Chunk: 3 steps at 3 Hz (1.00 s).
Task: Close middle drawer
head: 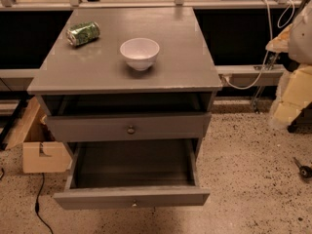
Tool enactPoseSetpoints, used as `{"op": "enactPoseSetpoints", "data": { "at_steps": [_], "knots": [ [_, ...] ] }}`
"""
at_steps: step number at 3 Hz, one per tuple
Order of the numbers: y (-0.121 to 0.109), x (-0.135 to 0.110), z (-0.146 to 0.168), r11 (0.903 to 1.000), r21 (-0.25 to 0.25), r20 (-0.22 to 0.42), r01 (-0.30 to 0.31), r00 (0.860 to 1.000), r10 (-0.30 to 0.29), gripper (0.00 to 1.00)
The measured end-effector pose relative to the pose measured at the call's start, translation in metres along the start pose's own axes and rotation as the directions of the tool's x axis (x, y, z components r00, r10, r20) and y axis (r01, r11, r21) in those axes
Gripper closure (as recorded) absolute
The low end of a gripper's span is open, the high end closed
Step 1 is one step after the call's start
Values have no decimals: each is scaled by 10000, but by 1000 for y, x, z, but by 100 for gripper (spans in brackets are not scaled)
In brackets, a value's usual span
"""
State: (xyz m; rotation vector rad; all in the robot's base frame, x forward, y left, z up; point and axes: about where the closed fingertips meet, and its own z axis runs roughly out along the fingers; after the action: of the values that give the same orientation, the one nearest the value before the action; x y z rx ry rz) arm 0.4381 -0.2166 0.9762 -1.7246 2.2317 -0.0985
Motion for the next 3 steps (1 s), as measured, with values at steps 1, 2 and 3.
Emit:
{"op": "enactPoseSetpoints", "data": {
  "at_steps": [1, 2, 3],
  "knots": [
    [0, 0, 0, 10000, 0, 0, 0, 10000, 0, 0],
    [20, 0, 33, 9967, -787, 226, -221, 9995, 240, 0],
    [60, -7, 87, 9770, -1969, 856, -818, 9913, 1003, 0]
  ]
}}
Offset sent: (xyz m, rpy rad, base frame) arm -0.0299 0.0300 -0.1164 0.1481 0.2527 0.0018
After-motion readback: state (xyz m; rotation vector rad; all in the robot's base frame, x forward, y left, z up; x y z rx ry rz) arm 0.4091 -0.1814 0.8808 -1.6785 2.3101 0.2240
